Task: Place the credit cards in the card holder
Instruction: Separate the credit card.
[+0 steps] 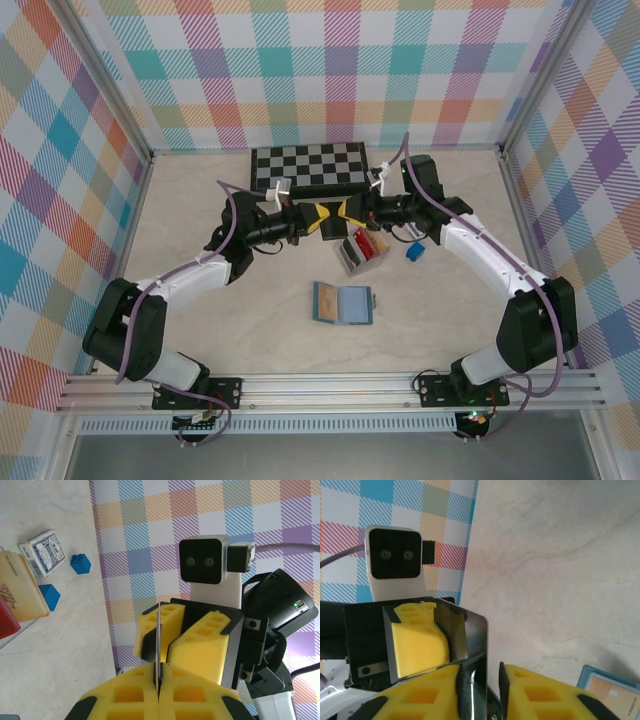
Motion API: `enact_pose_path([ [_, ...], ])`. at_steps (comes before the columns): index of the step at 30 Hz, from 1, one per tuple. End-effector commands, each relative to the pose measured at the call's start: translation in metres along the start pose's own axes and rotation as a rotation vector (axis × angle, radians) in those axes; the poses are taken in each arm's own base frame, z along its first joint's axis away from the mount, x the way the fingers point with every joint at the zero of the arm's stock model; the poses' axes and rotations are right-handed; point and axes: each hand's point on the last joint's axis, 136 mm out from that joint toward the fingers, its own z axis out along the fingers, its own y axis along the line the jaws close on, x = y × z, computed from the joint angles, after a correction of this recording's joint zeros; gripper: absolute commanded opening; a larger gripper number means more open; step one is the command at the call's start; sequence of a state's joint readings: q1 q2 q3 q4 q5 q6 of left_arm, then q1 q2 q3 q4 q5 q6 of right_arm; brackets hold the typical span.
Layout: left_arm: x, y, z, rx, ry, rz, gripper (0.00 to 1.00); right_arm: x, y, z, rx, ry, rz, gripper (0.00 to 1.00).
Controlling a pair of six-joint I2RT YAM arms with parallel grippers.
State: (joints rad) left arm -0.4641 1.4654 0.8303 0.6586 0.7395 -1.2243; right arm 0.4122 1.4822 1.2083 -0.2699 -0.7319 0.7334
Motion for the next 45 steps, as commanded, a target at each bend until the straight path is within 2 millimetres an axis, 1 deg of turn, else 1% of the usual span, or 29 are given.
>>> enact_pose_path([
  [1, -0.001, -0.031, -0.004, 0.073, -0.021, 0.053, 0.00, 0.008, 0.009, 0.000, -0.063, 0.041, -0.004, 0.34],
  [7, -0.003, -0.034, -0.003, 0.095, -0.024, 0.038, 0.00, 0.014, 0.018, 0.004, -0.133, 0.097, -0.014, 0.34],
  [8, -0.003, -0.035, -0.002, 0.101, -0.021, 0.038, 0.00, 0.014, 0.018, 0.005, -0.135, 0.106, -0.011, 0.32],
  [9, -0.003, -0.035, -0.002, 0.102, -0.019, 0.033, 0.00, 0.014, 0.014, 0.005, -0.114, 0.095, -0.007, 0.28],
  [12, -0.002, -0.038, -0.003, 0.111, -0.017, 0.030, 0.01, 0.009, -0.002, 0.004, -0.021, 0.046, -0.001, 0.21],
  [14, 0.000, -0.041, -0.005, 0.121, -0.013, 0.034, 0.05, 0.008, -0.014, 0.003, 0.047, 0.039, 0.016, 0.16],
  [16, 0.002, -0.044, -0.007, 0.127, -0.009, 0.038, 0.14, 0.007, -0.020, 0.002, 0.072, 0.012, 0.021, 0.15],
  [20, 0.005, -0.045, -0.009, 0.129, -0.002, 0.041, 0.21, 0.005, -0.026, 0.002, 0.092, -0.006, 0.045, 0.16],
  [22, 0.007, -0.044, -0.010, 0.129, -0.002, 0.044, 0.21, 0.003, -0.032, 0.002, 0.116, -0.023, 0.063, 0.17],
  [26, 0.008, -0.041, -0.012, 0.124, -0.006, 0.042, 0.20, 0.001, -0.036, 0.002, 0.117, -0.031, 0.089, 0.16],
  [28, 0.007, -0.037, -0.013, 0.111, -0.015, 0.037, 0.16, 0.000, -0.039, 0.001, 0.128, -0.042, 0.096, 0.15],
  [30, 0.006, -0.031, -0.013, 0.085, -0.025, 0.032, 0.11, -0.002, -0.041, -0.001, 0.145, -0.056, 0.099, 0.13],
  [32, 0.006, -0.020, -0.014, 0.041, -0.036, 0.018, 0.07, -0.006, -0.044, -0.006, 0.168, -0.088, 0.094, 0.09],
  [36, 0.004, 0.018, -0.025, -0.122, -0.090, -0.016, 0.04, -0.015, -0.046, -0.018, 0.214, -0.131, 0.033, 0.06],
  [39, 0.006, 0.044, -0.033, -0.227, -0.108, -0.037, 0.01, -0.015, -0.054, -0.019, 0.279, -0.114, -0.046, 0.05],
  [41, 0.011, 0.057, -0.036, -0.287, -0.099, -0.040, 0.01, -0.011, -0.070, -0.016, 0.384, -0.068, -0.113, 0.05],
  [43, 0.017, 0.072, -0.041, -0.357, -0.074, -0.041, 0.00, -0.001, -0.087, -0.007, 0.542, 0.035, -0.250, 0.04],
  [45, 0.025, 0.080, -0.043, -0.413, -0.044, -0.019, 0.00, 0.005, -0.101, 0.002, 0.636, 0.123, -0.335, 0.04],
])
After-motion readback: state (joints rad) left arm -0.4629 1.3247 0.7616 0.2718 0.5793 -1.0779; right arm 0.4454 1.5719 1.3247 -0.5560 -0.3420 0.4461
